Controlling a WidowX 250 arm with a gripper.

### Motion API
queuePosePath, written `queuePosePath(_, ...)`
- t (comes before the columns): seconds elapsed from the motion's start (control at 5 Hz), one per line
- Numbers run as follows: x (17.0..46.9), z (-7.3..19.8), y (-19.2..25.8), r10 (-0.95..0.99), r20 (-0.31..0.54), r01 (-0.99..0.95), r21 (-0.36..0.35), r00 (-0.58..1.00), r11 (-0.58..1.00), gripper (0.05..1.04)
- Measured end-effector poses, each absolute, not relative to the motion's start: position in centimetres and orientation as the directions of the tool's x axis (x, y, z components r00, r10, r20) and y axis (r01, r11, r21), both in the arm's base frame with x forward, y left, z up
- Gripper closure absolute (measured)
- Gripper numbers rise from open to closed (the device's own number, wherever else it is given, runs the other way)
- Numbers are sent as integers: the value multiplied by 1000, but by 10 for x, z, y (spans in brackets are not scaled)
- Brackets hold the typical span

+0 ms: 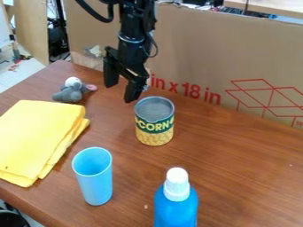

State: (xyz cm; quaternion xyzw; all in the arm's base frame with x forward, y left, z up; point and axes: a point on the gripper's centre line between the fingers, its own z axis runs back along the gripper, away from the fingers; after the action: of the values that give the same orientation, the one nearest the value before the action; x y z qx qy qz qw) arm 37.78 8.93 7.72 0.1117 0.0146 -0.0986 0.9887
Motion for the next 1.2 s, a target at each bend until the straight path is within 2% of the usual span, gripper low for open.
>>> queuePosePath(0.4,375,62,63,-237,-92,250,189,967,950,76)
queuePosePath(0.8,359,45,-11,-294,-85,295,-8,952,956,79)
queuePosePath(1.0,348,42,-46,-234,-84,227,-88,969,970,81)
queuePosePath(1.2,341,41,-70,-181,-76,170,-125,981,977,82)
